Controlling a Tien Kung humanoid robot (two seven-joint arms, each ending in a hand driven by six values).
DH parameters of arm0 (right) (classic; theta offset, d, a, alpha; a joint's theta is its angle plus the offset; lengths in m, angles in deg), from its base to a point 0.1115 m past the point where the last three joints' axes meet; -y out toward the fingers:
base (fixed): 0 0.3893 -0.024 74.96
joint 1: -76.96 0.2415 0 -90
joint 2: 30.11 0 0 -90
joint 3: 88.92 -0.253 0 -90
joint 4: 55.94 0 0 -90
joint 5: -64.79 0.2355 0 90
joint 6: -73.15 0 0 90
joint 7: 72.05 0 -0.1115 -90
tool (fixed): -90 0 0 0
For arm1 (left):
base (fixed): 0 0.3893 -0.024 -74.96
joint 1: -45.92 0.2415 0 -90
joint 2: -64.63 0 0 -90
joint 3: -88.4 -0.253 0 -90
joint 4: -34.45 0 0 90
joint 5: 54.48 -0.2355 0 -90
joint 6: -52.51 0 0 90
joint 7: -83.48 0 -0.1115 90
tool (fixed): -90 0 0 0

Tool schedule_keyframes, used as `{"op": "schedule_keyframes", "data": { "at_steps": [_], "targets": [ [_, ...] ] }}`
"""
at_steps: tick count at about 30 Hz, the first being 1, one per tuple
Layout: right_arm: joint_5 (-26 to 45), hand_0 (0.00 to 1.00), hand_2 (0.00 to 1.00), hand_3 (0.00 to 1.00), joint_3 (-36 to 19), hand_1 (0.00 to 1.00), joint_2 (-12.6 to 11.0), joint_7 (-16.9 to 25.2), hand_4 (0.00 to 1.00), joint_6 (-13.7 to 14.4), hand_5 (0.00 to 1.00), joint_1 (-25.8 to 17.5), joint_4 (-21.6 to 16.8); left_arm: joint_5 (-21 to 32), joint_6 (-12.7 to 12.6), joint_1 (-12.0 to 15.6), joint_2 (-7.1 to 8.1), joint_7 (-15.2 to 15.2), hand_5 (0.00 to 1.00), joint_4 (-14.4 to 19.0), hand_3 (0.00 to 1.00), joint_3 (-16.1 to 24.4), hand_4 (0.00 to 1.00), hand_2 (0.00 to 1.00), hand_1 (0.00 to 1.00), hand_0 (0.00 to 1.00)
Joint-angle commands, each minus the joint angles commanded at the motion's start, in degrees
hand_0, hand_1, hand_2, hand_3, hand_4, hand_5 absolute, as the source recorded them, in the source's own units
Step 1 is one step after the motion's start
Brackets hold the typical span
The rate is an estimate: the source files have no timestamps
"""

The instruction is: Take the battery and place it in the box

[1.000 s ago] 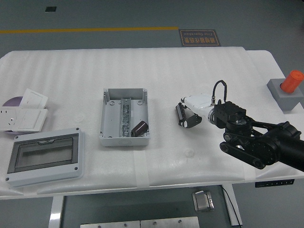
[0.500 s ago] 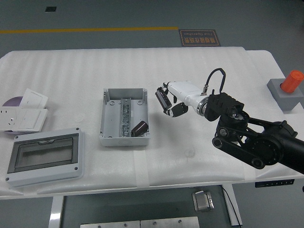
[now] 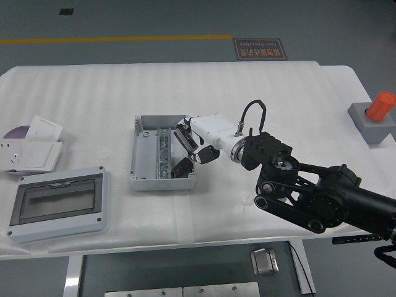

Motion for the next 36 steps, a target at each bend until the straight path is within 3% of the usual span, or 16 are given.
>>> {"op": "schedule_keyframes", "data": {
  "at_steps": [1, 11, 24, 25, 36],
  "targets": [
    [0.03, 0.185, 0.887, 0.998, 0.02, 0.417, 0.09, 0.01, 0.998, 0.05, 0.773, 0.00, -0.01, -0.03, 0.01, -0.01, -0.01, 0.00, 0.617, 0.00, 0.649, 0.02, 0.749, 0.629, 0.680, 0.656],
    [0.34, 0.186, 0.893, 0.998, -0.29, 0.417, 0.14, -0.08, 0.998, 0.07, 0.785, -0.19, 0.09, -0.14, -0.23, -0.09, -0.07, -0.18, 0.613, 0.08, 0.638, -0.10, 0.735, 0.618, 0.680, 0.655],
    [3.27, 0.187, 0.882, 0.998, -12.63, 0.416, -8.71, 1.63, 0.998, 0.24, 0.808, -6.32, 4.52, 0.10, -0.50, 0.69, -0.27, -0.57, 0.597, 0.09, 0.621, -0.22, 0.717, 0.607, 0.680, 0.654],
    [3.75, 0.187, 0.843, 0.998, -13.34, 0.415, -9.13, 1.85, 0.998, 0.45, 0.796, -7.05, 4.90, 0.14, -0.54, 0.77, -0.29, -0.61, 0.625, 0.08, 0.629, -0.28, 0.731, 0.613, 0.678, 0.651],
    [4.02, 0.186, 0.825, 0.998, -15.44, 0.408, -9.62, 2.51, 0.998, 1.15, 0.782, -10.34, 7.10, -0.32, -0.86, 0.78, -0.20, -0.68, 0.617, 0.30, 0.629, 0.11, 0.725, 0.609, 0.677, 0.651]
  ]
}}
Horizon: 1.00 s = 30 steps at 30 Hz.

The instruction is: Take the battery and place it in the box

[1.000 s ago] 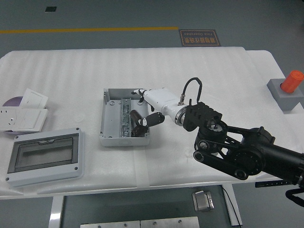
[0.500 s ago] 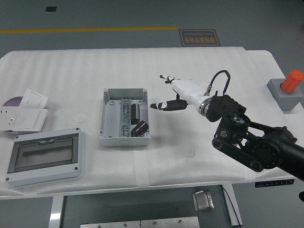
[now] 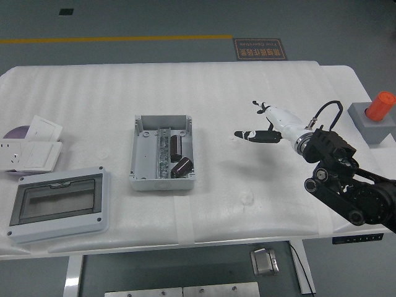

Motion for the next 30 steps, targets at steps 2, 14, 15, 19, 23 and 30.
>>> {"op": "schedule_keyframes", "data": {
  "at_steps": [2, 14, 15, 19, 23, 30],
  "targets": [
    [-0.07, 0.185, 0.814, 0.991, -0.04, 0.404, -0.05, -0.01, 0.998, -0.02, 0.763, -0.06, 0.08, 0.04, -0.07, 0.01, 0.07, 0.01, 0.614, -0.01, 0.625, 0.00, 0.721, 0.608, 0.677, 0.651],
    [-0.17, 0.183, 0.808, 0.977, -0.92, 0.399, -0.99, 0.15, 0.998, -0.69, 0.761, -0.61, -0.18, -0.36, -0.54, 0.01, -0.26, -0.30, 0.607, 0.14, 0.628, 0.26, 0.727, 0.609, 0.676, 0.651],
    [-0.22, 0.183, 0.808, 0.977, -1.00, 0.399, -1.01, 0.15, 0.998, -0.71, 0.761, -0.64, -0.27, -0.35, -0.57, 0.04, -0.28, -0.33, 0.607, 0.14, 0.628, 0.25, 0.727, 0.609, 0.676, 0.651],
    [-0.05, 0.184, 0.805, 0.973, -1.24, 0.396, -0.87, 0.26, 0.998, -0.90, 0.755, -0.67, -0.62, -0.39, -0.67, 0.07, -0.27, -0.37, 0.581, 0.14, 0.632, 0.28, 0.736, 0.606, 0.676, 0.651],
    [0.47, 0.184, 0.805, 0.973, -1.44, 0.396, -0.55, 0.48, 0.998, -1.02, 0.755, -0.71, -0.88, -0.50, -0.79, -0.06, -0.30, -0.38, 0.581, 0.19, 0.632, 0.33, 0.736, 0.606, 0.676, 0.651],
    [0.75, 0.183, 0.805, 0.964, -1.77, 0.394, -0.51, 0.60, 0.998, -1.04, 0.740, -0.74, -1.04, -0.60, -0.88, -0.03, -0.40, -0.49, 0.573, 0.25, 0.633, 0.13, 0.739, 0.605, 0.676, 0.651]
  ]
}}
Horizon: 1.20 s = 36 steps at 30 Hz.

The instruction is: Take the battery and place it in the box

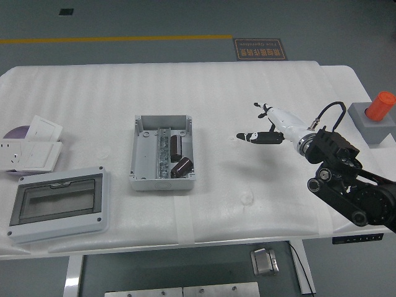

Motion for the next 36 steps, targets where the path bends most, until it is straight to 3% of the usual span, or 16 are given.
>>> {"op": "schedule_keyframes", "data": {
  "at_steps": [36],
  "targets": [
    [-0.18, 0.179, 0.801, 0.907, 1.04, 0.387, -0.57, 1.17, 0.982, -0.45, 0.702, 1.03, 0.46, -0.09, -0.18, -0.18, 0.36, -0.29, 0.506, 0.01, 0.628, -0.87, 0.758, 0.598, 0.675, 0.647]
  ]
}}
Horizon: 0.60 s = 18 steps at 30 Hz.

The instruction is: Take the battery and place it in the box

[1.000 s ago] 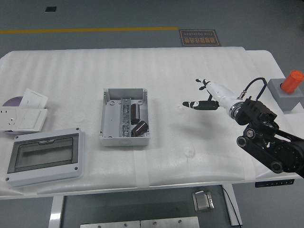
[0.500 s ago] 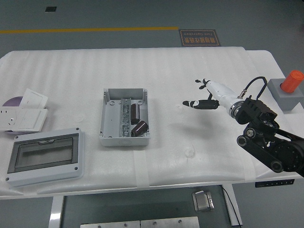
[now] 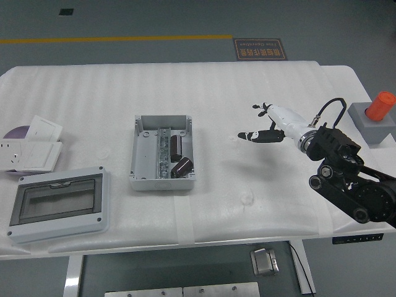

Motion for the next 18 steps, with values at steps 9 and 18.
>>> {"op": "schedule_keyframes", "data": {
  "at_steps": [9, 18],
  "targets": [
    [-0.59, 0.184, 0.795, 0.893, -0.52, 0.386, 0.59, 0.09, 0.963, 0.24, 0.674, -0.84, -1.29, 0.06, -0.02, -0.03, 0.23, -0.02, 0.487, 0.02, 0.626, -0.37, 0.755, 0.596, 0.674, 0.647],
    [-0.43, 0.185, 0.793, 0.888, -0.67, 0.385, 0.62, -0.05, 0.957, 0.19, 0.666, -0.82, -2.31, -0.06, -0.02, 0.12, -0.11, -0.02, 0.475, 0.07, 0.624, -0.15, 0.753, 0.595, 0.674, 0.647]
  ]
}}
